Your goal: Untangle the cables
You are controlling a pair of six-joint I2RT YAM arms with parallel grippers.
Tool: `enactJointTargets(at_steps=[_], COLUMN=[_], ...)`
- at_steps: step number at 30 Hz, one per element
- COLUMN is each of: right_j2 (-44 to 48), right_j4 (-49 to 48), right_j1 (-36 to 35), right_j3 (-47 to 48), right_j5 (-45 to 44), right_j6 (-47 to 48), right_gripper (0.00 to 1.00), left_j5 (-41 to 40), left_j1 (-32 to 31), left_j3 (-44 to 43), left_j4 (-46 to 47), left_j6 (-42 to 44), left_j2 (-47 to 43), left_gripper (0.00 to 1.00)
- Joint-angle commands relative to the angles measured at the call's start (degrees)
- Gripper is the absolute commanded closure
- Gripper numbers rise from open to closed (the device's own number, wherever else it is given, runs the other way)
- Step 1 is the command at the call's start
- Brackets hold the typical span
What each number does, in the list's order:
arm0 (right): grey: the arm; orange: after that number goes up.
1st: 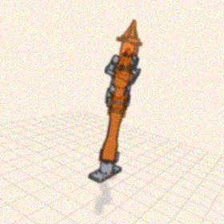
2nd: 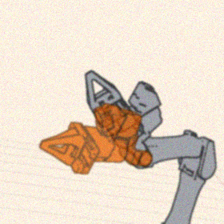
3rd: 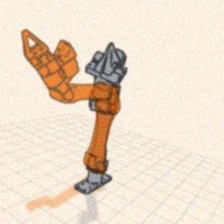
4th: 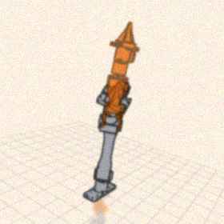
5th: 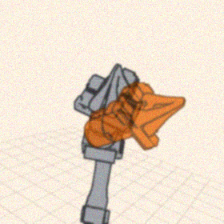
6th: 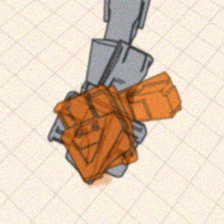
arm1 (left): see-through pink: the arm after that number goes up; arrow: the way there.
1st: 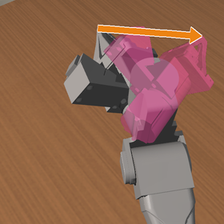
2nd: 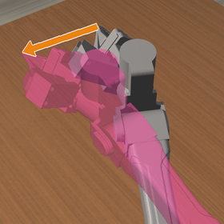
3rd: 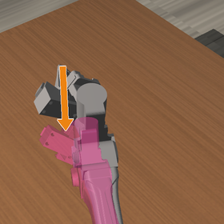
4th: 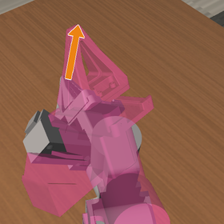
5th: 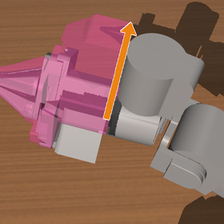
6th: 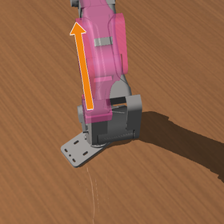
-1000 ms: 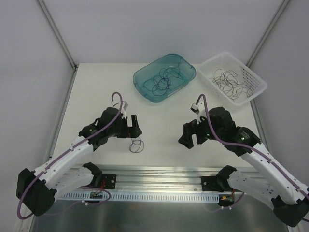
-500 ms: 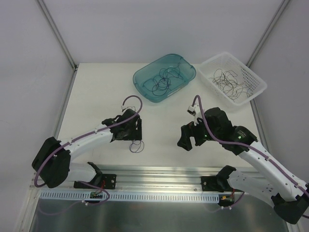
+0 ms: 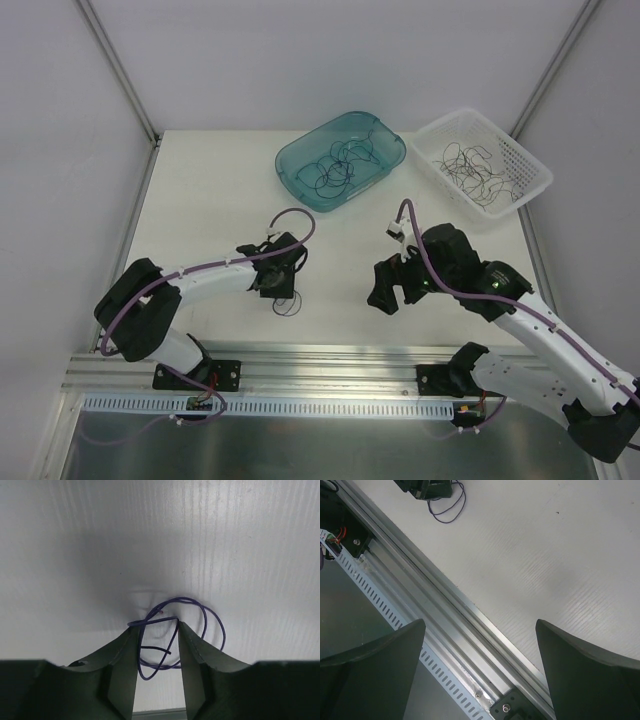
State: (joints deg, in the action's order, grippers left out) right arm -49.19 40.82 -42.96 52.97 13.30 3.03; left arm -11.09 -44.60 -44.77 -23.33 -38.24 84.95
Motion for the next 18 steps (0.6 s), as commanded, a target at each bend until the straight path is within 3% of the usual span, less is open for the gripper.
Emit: enactJointTargets(at_steps=[1,3,4,5,11,18], right_j2=[0.1,0.1,0.1,0.1,0.0,1.7], right_j4=[-0.3,-0.4,-0.4,-0.4,-0.3,-0.6], right_j1=[-0.5,-0.5,-0.7,-0.6,-0.9,-0.9], right_j3=[0.0,-0.1,-0.1,-0.1,-0.1,-0.6], right_j5=[0.4,0.2,0.1,0.1,-0.1,-2.6], right_j6=[0.0,0.0,0.0,0.0,0.3,0.3], right_gripper=[0.03,0.03,0.03,0.03,0.03,0.03], left_j5=[-1.4,-1.2,-1.2,-1.2,0.3,1.1], left_j1=[-0.5,-0.5,-0.6,-0.6,-0.6,-0.4], left_j3=[-2.2,-2.2,-2.2,-2.2,-4.5,-16.0], left_j4=[-0.7,-0.7,-0.7,-0.7,-0.9,-1.5], left_j6=[-0.3,-0.2,-0.1,0.2,3.0,8.8], left_j2=[0.5,0.5,0.3,-0.1,-6.5,-13.4], left_gripper=[0.7,0.82,0.95,1.0,1.0,1.0])
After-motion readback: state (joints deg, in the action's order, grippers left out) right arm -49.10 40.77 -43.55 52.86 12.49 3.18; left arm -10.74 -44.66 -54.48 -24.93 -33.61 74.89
